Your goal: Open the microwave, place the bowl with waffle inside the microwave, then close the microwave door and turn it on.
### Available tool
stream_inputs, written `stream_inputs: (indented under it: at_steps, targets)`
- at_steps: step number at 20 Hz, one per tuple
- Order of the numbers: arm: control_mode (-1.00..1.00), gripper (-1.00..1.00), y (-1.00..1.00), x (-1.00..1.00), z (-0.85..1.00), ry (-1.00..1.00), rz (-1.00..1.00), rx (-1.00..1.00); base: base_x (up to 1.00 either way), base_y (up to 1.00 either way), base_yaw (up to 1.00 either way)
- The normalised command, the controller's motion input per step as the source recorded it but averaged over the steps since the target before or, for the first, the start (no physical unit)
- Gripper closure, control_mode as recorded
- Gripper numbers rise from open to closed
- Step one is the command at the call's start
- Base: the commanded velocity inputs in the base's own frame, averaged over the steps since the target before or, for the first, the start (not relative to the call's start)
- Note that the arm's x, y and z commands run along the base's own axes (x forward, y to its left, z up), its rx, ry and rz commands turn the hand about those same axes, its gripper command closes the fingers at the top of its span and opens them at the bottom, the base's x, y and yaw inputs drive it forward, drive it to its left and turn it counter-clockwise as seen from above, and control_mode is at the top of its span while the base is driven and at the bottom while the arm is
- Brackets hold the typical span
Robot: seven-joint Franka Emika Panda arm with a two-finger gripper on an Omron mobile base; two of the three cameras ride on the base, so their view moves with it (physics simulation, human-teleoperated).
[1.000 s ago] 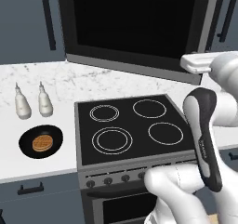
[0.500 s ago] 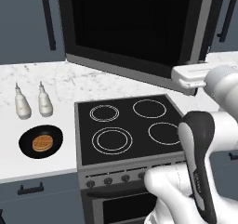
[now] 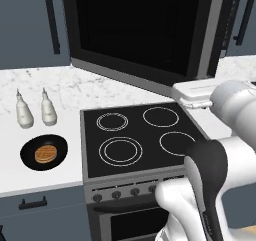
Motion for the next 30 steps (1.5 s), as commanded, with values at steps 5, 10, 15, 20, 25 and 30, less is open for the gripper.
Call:
stream_inputs:
  at_steps: [5,10,15,20,25,30]
  targets:
    - [-1.0,1.0,0.17,-0.06,0.0,0.02,0.01,-0.01,0.0,0.0,0.0]
    - [-1.0,-1.0,0.0,0.0,0.0,0.0,0.0,0.0,0.0,0.0,0.0]
    - [-1.0,-1.0,0.0,0.0,0.0,0.0,0.0,0.0,0.0,0.0,0.0]
    - [-1.0,-1.0,0.0,-0.02,0.0,0.0,0.0,0.0,0.0,0.0,0.0]
    - [-1.0,-1.0,-0.25,-0.32,0.0,0.0,0.01,0.0,0.0,0.0,0.0]
    - [-1.0,-1.0,-0.69,-0.36,0.0,0.0,0.08,0.02,0.0,0.0,0.0]
